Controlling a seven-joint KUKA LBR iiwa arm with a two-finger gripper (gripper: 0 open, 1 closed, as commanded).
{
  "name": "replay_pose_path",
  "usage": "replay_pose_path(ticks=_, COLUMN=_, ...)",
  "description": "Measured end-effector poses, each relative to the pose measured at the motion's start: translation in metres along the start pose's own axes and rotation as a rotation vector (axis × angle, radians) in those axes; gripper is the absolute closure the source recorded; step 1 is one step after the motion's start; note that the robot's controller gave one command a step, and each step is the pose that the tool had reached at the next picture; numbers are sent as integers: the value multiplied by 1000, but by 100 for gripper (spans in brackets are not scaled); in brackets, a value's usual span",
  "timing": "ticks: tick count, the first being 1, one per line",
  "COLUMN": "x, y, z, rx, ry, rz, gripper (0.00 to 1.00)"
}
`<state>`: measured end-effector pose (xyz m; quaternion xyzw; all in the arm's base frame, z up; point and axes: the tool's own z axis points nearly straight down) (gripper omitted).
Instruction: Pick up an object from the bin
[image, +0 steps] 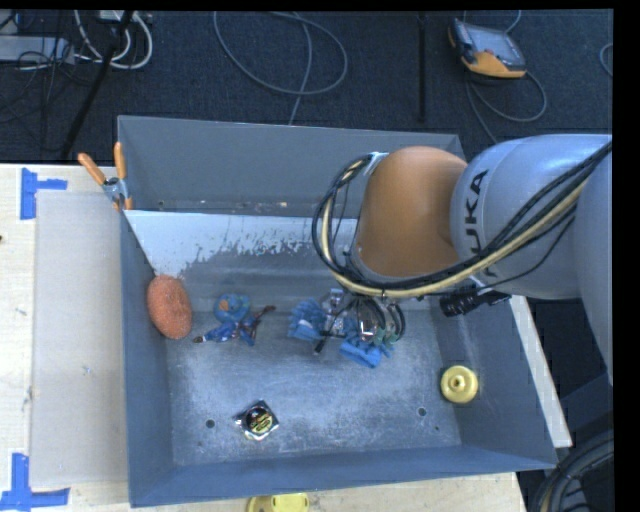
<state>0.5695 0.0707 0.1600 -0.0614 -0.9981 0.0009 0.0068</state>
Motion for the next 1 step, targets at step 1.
replay_pose_path(ticks=1, x=-15, y=-17, z=-46, rx=-3, ry=-13, rz=29, gripper=100)
